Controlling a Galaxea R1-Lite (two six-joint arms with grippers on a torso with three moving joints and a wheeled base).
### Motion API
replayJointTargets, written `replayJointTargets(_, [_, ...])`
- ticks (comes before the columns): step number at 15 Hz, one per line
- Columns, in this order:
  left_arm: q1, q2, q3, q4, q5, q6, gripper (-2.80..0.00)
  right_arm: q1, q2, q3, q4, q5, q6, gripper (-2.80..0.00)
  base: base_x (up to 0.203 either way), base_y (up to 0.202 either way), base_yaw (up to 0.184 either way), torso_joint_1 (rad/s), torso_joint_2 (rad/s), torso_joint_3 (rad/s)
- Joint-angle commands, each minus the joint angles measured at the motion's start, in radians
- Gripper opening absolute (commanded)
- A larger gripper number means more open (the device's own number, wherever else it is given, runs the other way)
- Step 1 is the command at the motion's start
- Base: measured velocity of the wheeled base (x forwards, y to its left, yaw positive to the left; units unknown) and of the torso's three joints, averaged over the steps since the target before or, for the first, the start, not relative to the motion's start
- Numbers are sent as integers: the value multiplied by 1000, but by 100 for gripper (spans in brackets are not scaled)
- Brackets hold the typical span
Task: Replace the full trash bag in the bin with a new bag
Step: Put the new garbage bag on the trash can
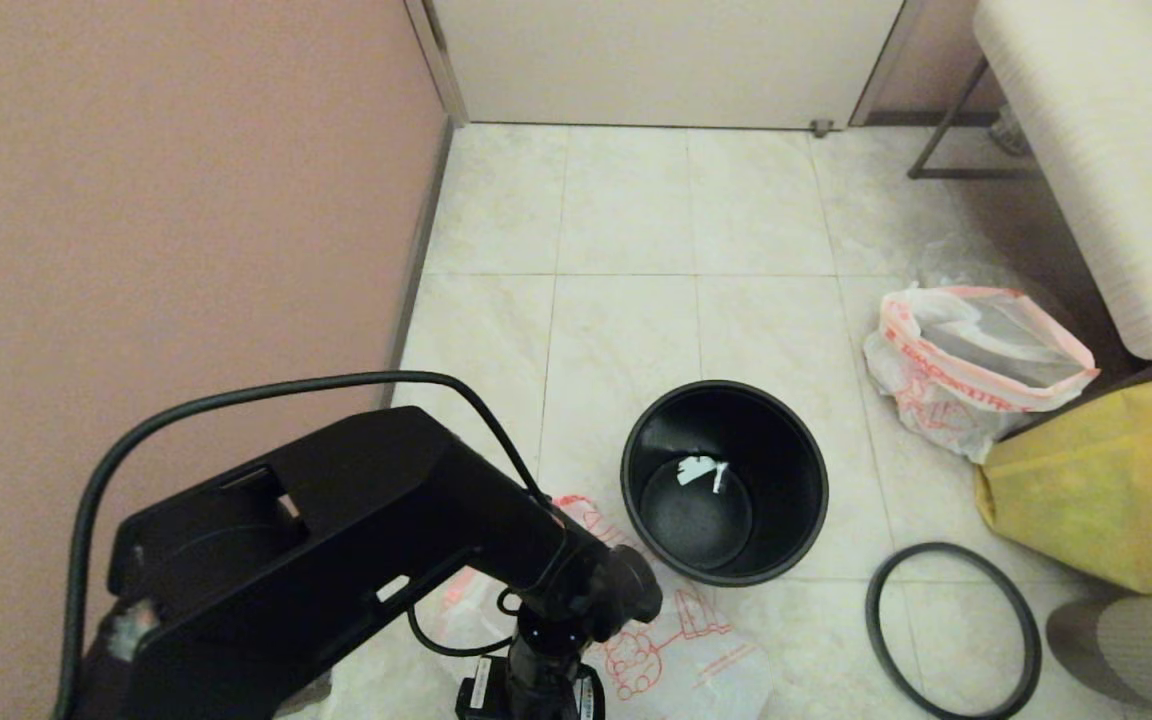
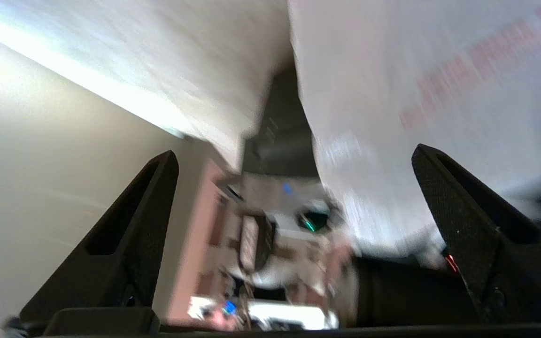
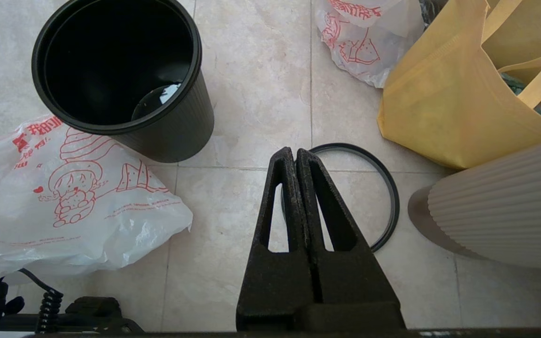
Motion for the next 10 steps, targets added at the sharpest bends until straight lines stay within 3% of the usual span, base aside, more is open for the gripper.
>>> replayJointTargets(1, [-1, 80, -53, 12, 56, -4, 0, 0, 0, 0, 1, 0, 0, -280, 0, 0, 0, 0, 0, 0])
replayJointTargets(7, [-32, 139, -130, 132, 100, 8, 0, 0, 0, 0, 1, 0, 0, -280, 0, 0, 0, 0, 0, 0])
replayJointTargets(10, [-23, 104, -109, 134, 154, 56, 0, 0, 1, 0, 0, 0, 0, -280, 0, 0, 0, 0, 0, 0])
